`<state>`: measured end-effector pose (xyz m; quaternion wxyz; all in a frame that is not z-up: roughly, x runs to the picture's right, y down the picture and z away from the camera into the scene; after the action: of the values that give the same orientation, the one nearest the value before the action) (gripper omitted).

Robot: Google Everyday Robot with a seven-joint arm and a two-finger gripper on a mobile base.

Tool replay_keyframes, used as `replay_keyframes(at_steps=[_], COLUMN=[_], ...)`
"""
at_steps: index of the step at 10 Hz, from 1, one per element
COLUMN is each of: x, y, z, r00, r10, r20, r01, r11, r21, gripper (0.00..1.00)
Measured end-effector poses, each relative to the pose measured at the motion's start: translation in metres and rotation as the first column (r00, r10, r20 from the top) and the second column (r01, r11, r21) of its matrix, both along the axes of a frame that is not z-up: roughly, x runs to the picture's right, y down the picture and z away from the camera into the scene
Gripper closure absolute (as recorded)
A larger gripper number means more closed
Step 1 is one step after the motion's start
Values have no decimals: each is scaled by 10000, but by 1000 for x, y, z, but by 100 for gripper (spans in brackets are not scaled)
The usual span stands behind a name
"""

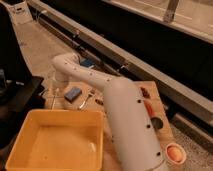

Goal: Wipe tray with brush

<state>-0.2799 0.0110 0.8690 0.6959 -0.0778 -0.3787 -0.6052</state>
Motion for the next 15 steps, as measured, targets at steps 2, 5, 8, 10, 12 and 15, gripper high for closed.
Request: replay_keyframes(at_steps=[2,5,8,10,12,15], x=[30,68,80,80,79,78], y=[-14,-36,-30,-7,20,66], z=[-17,-48,-81,-101,-120,-150], r00=[9995,9974,9971,9981,9999,9936], r10=[204,511,539,407,-5,-788], r20=[-240,-514,-535,-466,-100,815], r01=[-196,-479,-500,-378,10,740], r11=[9994,9968,9962,9974,9984,9954], r21=[295,633,708,614,559,610], gripper=[100,100,100,100,100,100])
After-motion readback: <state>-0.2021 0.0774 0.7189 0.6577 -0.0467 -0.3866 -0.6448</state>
